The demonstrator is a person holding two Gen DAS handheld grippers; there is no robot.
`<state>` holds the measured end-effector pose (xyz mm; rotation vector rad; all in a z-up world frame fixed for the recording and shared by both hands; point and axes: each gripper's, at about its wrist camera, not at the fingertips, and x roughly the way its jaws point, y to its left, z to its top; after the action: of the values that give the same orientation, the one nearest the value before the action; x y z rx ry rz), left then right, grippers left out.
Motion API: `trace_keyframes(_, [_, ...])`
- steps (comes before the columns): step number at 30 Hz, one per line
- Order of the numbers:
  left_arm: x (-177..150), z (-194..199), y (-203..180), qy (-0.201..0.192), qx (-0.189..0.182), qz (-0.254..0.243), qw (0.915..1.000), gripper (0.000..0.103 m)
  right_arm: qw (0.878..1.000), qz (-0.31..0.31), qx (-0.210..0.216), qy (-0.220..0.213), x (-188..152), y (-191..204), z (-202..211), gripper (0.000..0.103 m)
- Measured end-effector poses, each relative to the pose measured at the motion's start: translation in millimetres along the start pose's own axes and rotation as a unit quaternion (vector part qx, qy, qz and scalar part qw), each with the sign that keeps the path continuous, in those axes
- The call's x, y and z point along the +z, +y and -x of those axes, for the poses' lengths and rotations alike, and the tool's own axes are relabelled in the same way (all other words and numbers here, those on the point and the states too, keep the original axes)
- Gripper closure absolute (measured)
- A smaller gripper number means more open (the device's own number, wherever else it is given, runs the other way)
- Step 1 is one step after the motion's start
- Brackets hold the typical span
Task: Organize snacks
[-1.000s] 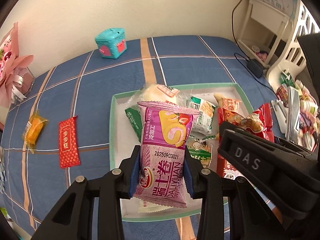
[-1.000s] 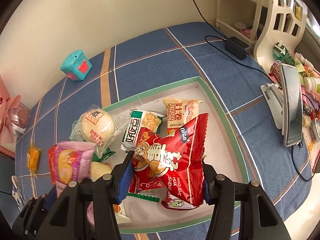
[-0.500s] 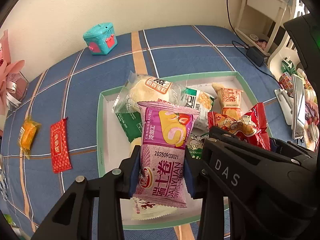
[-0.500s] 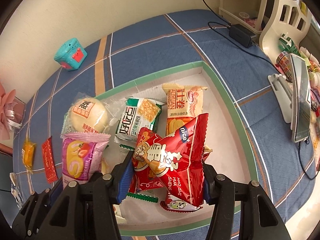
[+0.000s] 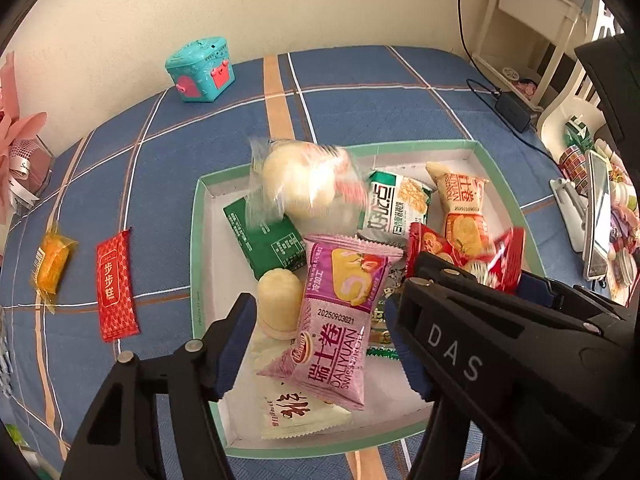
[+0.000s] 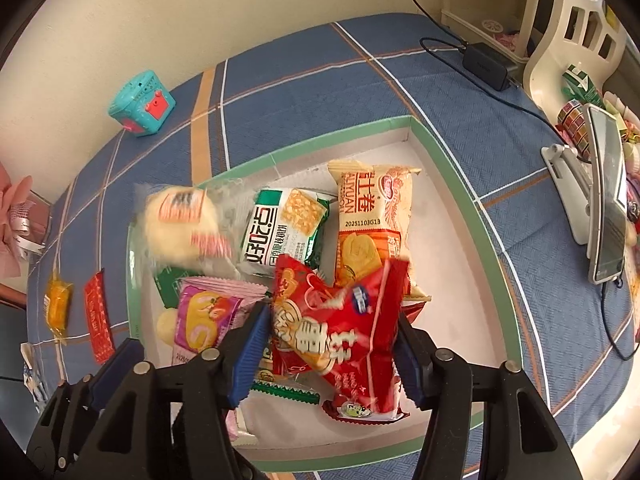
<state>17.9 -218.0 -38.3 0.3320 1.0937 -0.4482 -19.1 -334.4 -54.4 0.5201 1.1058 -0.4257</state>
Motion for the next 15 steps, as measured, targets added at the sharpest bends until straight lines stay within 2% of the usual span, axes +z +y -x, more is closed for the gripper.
trace_keyframes(2, [0.6, 3.0, 1.1, -0.002, -0.004, 0.003, 1.0000, 0.026, 1.000, 0.001, 0.002, -0.010, 0.3, 0.9, 4.3, 0.029])
trace_keyframes(4, [1.1, 7.1, 3.1, -0.005, -0.009, 0.006, 0.9999, 0.024, 1.000, 0.002, 0.001, -0.018, 1.7, 2.0, 7.8, 0.026])
trace_keyframes(8, [2.0, 15.3, 9.6, -0.009, -0.019, 0.016, 0.9997, 0.024, 1.000, 0.000, 0.001, -0.028, 3.1, 3.1, 12.1, 0.026])
trace_keyframes(15, [2.2, 21.4, 34.3, -0.015, -0.009, 0.047, 0.9987, 0.023, 0.999, -0.010, 0.001, -0.037, 1.8, -6.3, 22.1, 0.026])
